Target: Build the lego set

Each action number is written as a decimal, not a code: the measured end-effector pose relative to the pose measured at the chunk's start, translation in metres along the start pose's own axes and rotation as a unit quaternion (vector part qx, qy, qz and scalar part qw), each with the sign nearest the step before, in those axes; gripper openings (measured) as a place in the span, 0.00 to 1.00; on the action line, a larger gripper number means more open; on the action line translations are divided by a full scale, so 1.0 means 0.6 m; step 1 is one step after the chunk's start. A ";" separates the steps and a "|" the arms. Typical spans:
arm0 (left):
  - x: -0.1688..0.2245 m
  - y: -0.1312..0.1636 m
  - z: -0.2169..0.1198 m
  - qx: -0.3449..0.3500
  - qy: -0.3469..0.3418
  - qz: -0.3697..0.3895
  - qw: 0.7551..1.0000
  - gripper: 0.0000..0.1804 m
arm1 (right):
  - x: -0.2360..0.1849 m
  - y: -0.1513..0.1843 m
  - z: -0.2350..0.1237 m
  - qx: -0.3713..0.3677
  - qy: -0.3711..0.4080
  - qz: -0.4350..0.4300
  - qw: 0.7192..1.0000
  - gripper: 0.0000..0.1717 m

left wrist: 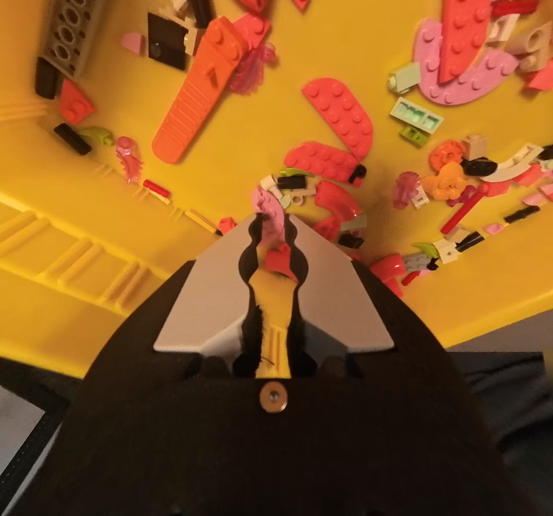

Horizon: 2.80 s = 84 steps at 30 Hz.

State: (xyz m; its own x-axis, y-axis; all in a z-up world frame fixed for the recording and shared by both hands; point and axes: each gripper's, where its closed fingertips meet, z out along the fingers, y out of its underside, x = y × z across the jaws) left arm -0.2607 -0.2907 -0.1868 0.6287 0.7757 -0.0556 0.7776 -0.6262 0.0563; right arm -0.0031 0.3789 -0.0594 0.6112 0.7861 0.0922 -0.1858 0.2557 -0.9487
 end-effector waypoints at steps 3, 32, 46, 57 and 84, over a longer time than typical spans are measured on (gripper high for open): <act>0.009 -0.001 -0.024 0.025 0.010 0.001 1.000 0.07 | 0.002 0.000 0.000 0.000 0.002 0.004 1.000 0.00; 0.759 -0.046 -0.302 0.292 0.162 0.478 0.812 0.07 | 0.026 0.000 -0.005 0.004 0.019 0.059 0.998 0.00; 0.918 -0.113 -0.065 0.049 0.104 0.513 0.851 0.07 | -0.002 -0.008 -0.003 0.006 -0.002 -0.030 1.000 0.00; 0.887 -0.137 -0.110 0.233 0.162 0.457 0.843 0.33 | 0.010 -0.007 -0.004 0.007 0.008 -0.009 1.000 0.00; 0.799 -0.029 -0.047 0.308 0.336 0.464 0.760 0.30 | -0.294 0.022 -0.220 -0.271 -0.431 0.069 0.858 0.20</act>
State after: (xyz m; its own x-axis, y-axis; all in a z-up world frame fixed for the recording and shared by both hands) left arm 0.0268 0.0943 -0.1861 0.9230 -0.2864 0.2568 -0.0104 -0.6859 -0.7277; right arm -0.0117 0.1692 -0.1282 -0.2277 0.9717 -0.0635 0.3167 0.0122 -0.9485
